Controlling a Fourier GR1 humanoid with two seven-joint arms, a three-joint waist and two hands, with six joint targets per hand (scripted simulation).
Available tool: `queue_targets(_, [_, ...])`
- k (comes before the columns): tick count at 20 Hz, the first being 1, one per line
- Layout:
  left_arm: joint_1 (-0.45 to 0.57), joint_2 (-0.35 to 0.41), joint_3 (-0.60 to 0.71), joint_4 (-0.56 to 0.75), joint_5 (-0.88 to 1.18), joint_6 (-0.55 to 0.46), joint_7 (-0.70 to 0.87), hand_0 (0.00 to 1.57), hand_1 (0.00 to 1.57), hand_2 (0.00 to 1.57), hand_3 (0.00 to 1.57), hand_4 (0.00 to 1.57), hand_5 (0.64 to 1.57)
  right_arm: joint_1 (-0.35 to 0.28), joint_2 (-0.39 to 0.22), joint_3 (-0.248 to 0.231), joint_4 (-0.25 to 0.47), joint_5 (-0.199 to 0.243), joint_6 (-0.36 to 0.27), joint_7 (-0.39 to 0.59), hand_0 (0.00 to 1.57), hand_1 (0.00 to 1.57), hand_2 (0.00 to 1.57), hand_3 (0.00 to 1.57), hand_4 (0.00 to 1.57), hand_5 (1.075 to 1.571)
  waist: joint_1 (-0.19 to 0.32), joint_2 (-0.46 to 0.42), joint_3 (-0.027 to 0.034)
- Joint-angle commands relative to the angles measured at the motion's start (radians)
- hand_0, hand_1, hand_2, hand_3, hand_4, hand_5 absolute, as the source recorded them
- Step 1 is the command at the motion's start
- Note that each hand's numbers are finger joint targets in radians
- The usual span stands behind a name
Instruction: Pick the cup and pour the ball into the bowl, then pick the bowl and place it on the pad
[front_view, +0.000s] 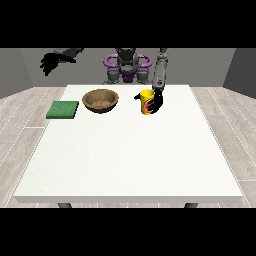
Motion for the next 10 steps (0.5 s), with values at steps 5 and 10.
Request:
queue_targets(5, [-0.039, -0.004, -0.054, 0.104, -0.170, 0.251, 0.042, 1.29, 1.29, 1.57, 1.57, 1.15, 1.547, -0.005, -0.053, -0.025, 0.026, -0.048, 0.051, 0.055, 0.00, 0.00, 0.00, 0.12, 0.00, 1.570, -0.036, -0.077, 0.0013])
queue_targets(10, [-0.155, 0.014, -0.213, 0.096, -0.392, 0.374, 0.307, 1.28, 1.28, 1.57, 1.57, 1.19, 1.542, -0.035, -0.037, -0.002, 0.121, -0.037, 0.016, 0.135, 0.00, 0.00, 0.00, 0.23, 0.16, 1.569, 0.009, -0.239, 0.0047])
